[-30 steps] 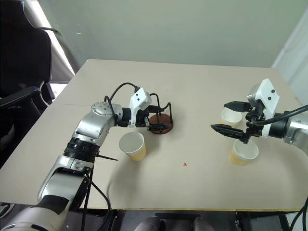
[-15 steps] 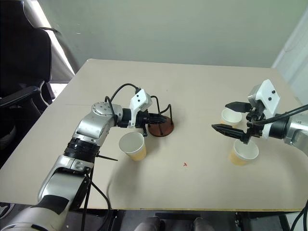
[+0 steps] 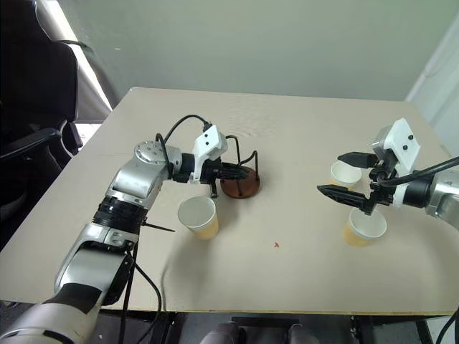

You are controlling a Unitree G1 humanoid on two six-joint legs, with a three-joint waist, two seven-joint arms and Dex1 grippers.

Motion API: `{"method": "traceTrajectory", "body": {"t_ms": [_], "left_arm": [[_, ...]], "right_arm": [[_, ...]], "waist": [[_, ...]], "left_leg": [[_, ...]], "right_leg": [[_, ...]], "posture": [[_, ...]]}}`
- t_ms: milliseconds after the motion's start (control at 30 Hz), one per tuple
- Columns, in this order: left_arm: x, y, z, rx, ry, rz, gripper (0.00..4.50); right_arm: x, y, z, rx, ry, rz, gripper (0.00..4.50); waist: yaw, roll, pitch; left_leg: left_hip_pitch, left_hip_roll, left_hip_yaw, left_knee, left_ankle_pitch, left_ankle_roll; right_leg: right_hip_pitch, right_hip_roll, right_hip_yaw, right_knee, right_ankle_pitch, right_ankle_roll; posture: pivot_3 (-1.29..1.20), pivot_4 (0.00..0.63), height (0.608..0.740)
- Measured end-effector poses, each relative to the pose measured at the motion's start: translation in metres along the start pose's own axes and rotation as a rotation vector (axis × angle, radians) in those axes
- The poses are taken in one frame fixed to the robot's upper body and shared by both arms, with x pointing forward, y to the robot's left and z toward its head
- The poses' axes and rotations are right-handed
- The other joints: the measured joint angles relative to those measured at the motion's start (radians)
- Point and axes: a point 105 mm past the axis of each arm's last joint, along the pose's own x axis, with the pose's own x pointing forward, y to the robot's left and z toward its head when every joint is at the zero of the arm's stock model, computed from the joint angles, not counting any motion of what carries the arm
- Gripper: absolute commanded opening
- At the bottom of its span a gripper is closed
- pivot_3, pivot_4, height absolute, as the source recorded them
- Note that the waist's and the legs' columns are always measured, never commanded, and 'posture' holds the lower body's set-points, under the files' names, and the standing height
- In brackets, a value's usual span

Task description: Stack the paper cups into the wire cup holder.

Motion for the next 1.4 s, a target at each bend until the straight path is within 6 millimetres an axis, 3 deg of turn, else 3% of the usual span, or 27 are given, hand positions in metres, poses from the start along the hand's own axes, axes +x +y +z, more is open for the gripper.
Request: {"method": "traceTrajectory", "body": {"t_ms": [133,300,433,567,967,1133,1400], "left_arm": [[0.002,-0.019,0.02,0.071,-0.017,-0.127,0.05],[-0.013,-0.039,0.037,0.121,-0.014,-0.244,0.05],[-0.021,-0.051,0.045,0.135,-0.014,-0.312,0.05],[-0.022,-0.062,0.049,0.136,-0.015,-0.368,0.05],[0.006,-0.091,0.043,0.111,-0.026,-0.52,0.05],[0.02,-0.105,0.026,0.114,0.018,-0.584,0.05],[0.028,-0.108,0.021,0.18,0.04,-0.602,0.05]], "right_arm": [[-0.002,0.008,0.003,-0.015,0.008,0.033,4.5],[-0.009,0.014,0.01,-0.034,0.018,0.046,4.5],[-0.017,0.014,0.015,-0.056,0.026,0.033,4.5],[-0.031,0.016,0.007,-0.038,0.092,0.016,4.5],[-0.039,0.036,-0.001,-0.039,0.155,0.07,4.5],[-0.042,0.039,-0.005,-0.024,0.175,0.065,4.5],[-0.045,0.044,-0.013,0.001,0.204,0.08,4.5]], "waist": [[0.0,0.0,0.0],[0.0,0.0,0.0],[0.001,0.0,0.0],[0.005,0.0,0.0],[0.004,0.0,0.0],[0.005,0.0,0.0],[0.004,0.0,0.0]], "left_leg": [[-0.003,0.0,0.0,0.002,-0.001,0.001],[-0.004,0.0,0.0,0.003,-0.001,0.002],[-0.004,0.0,0.0,0.004,-0.001,0.002],[-0.005,0.0,0.0,0.006,-0.003,0.003],[-0.005,0.0,0.001,0.011,-0.004,0.005],[-0.005,0.0,0.001,0.011,-0.005,0.006],[-0.005,-0.001,0.002,0.011,-0.005,0.006]], "right_leg": [[-0.001,0.0,0.0,0.0,0.0,0.001],[-0.002,0.0,0.0,-0.001,0.0,0.001],[-0.002,0.0,0.0,-0.001,0.0,0.002],[-0.002,-0.001,0.0,0.0,0.0,0.002],[-0.001,-0.001,0.001,0.001,0.001,0.005],[0.0,-0.001,0.001,0.001,0.001,0.005],[0.0,-0.001,0.002,0.001,0.001,0.006]], "posture": [[0.0,0.15,0.74],[0.0,0.15,0.74],[0.0,0.15,0.74],[0.0,0.15,0.74],[0.0,0.15,0.74],[0.0,0.15,0.74],[0.0,0.15,0.74]]}}
